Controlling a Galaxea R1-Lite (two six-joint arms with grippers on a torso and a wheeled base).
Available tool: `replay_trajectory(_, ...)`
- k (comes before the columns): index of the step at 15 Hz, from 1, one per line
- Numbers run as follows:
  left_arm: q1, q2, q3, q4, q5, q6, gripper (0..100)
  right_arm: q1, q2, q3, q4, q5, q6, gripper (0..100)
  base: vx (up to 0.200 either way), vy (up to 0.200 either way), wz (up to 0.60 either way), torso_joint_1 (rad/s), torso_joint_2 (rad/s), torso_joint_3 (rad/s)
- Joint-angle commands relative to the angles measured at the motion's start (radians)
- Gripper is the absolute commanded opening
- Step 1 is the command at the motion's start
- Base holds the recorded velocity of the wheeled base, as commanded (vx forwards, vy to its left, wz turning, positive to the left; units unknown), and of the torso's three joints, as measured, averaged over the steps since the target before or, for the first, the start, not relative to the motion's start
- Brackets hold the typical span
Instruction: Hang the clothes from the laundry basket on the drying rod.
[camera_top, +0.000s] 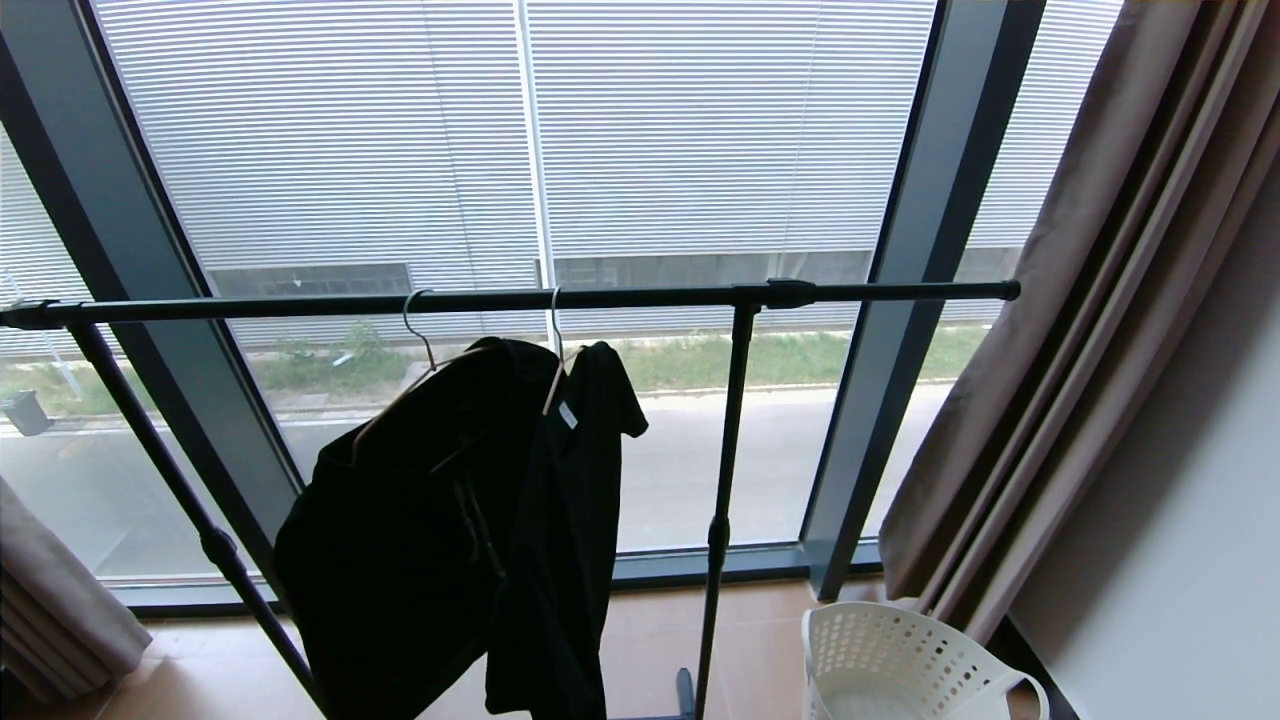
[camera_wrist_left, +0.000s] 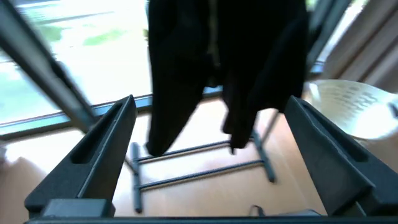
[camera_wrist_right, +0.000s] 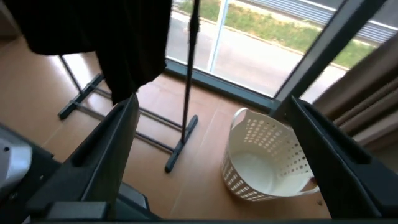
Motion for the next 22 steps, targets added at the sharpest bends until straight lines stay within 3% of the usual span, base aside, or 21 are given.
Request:
replay_trajectory(1,0.082,-0.118,0.001,0.01,-0.003,-0.009,100,-0.125,-0.114,0.0,0.0,0.003,0.001,100,0.0,0.0,0.0,0.0,0.0,0.0)
replay_trajectory(3,0.082,-0.118,0.005,-0.018,-0.013,-0.075,100,-0.167,-0.168,0.0,0.001,0.004,0.001,100,0.0,0.0,0.0,0.0,0.0,0.0)
replay_trajectory(6,0.079,-0.118,-0.001,-0.021,-0.197,-0.138,100,-0.168,-0.186,-0.002,0.003,0.018,0.04,100,0.0,0.0,0.0,0.0,0.0,0.0)
replay_trajectory(8,0.074,-0.118,0.002,-0.023,-0.208,-0.122,100,-0.173,-0.212,-0.002,0.001,0.036,0.045,100,0.0,0.0,0.0,0.0,0.0,0.0)
replay_trajectory(9,0.046,-0.118,0.001,-0.023,-0.236,-0.124,100,-0.173,-0.212,0.001,-0.004,0.033,0.047,100,0.0,0.0,0.0,0.0,0.0,0.0)
replay_trajectory(10,-0.035,-0.118,-0.001,-0.021,-0.25,-0.13,100,-0.173,-0.212,0.0,-0.002,0.035,0.048,100,0.0,0.0,0.0,0.0,0.0,0.0)
replay_trajectory(12,-0.072,-0.129,0.001,-0.021,-0.245,-0.13,100,-0.173,-0.212,0.0,-0.002,0.035,0.048,100,0.0,0.0,0.0,0.0,0.0,0.0)
replay_trajectory(15,-0.023,-0.183,0.005,-0.024,-0.205,-0.121,100,-0.173,-0.212,0.003,-0.007,0.035,0.051,100,0.0,0.0,0.0,0.0,0.0,0.0)
replay_trajectory(17,-0.026,-0.193,0.008,-0.027,-0.09,-0.121,100,-0.173,-0.212,0.007,-0.025,0.029,0.05,100,0.0,0.0,0.0,0.0,0.0,0.0)
replay_trajectory(20,-0.029,-0.204,0.008,-0.027,0.019,-0.122,100,-0.173,-0.212,0.015,-0.106,0.027,0.05,100,0.0,0.0,0.0,0.0,0.0,0.0)
replay_trajectory(21,-0.029,-0.206,0.01,-0.029,0.094,-0.122,100,-0.173,-0.212,0.044,-0.131,-0.002,0.047,100,0.0,0.0,0.0,0.0,0.0,0.0)
replay_trajectory(22,-0.03,-0.207,0.021,-0.013,0.148,-0.11,100,-0.174,-0.212,0.083,-0.16,-0.116,0.017,100,0.0,0.0,0.0,0.0,0.0,0.0)
